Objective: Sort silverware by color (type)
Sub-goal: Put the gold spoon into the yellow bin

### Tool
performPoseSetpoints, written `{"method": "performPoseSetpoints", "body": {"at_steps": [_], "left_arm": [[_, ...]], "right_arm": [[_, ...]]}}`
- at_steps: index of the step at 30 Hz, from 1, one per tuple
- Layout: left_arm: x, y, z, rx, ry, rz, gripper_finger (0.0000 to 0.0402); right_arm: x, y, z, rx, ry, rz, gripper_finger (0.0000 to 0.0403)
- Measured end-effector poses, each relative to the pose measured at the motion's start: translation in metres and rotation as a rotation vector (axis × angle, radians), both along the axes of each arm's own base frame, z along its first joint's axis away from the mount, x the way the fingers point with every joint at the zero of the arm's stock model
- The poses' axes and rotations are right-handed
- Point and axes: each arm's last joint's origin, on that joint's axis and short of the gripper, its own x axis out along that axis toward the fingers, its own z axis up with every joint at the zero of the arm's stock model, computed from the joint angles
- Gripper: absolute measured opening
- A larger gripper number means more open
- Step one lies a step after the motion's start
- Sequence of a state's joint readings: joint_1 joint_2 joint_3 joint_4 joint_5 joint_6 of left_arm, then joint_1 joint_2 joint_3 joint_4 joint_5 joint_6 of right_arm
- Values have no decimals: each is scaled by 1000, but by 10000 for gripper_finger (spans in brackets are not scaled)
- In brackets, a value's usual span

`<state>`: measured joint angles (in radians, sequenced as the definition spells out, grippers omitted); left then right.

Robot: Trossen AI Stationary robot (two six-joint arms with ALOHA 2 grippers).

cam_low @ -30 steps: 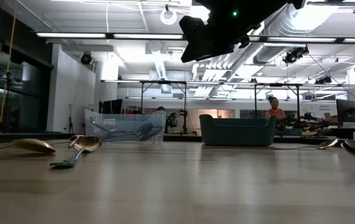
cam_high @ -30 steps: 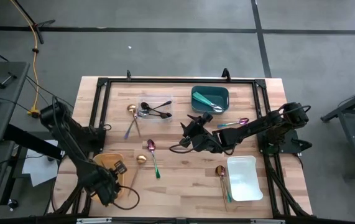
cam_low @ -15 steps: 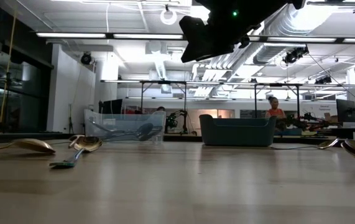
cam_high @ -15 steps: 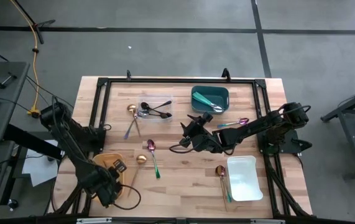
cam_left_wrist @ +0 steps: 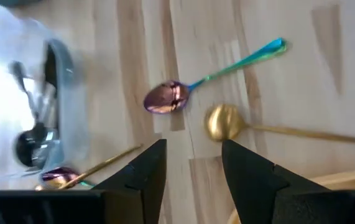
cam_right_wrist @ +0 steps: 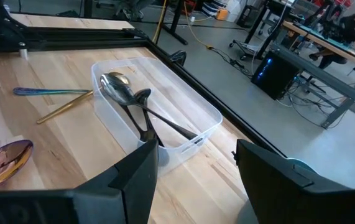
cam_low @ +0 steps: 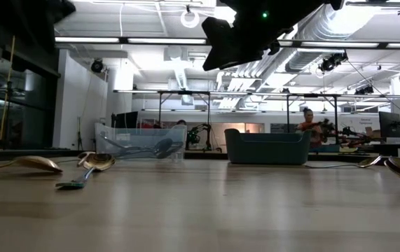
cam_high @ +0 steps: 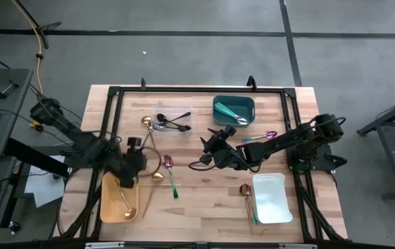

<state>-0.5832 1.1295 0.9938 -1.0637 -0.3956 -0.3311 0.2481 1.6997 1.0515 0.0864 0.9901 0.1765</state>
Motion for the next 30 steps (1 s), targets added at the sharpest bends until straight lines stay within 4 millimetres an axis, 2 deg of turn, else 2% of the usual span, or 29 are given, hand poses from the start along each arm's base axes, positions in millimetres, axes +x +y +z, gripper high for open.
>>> {"method": "performPoseSetpoints", "body": {"at_steps": [3,7,14,22,30], "left_arm": [[12,14,-18,-57,31,1,156],[35,16,-40,-193,113,65,164],[66,0,-68,-493,323,486,166],[87,-11,-84,-514,341,665,166],[86,-14,-86,-459,245,825,166]], "right_arm": [[0,-2,0,0,1,-5,213],[1,-7,0,4,-2,-19,213],[1,-9,-1,11,4,-17,213],[1,-8,-2,46,-1,-1,213],[1,-9,-3,45,6,-3,213]]}}
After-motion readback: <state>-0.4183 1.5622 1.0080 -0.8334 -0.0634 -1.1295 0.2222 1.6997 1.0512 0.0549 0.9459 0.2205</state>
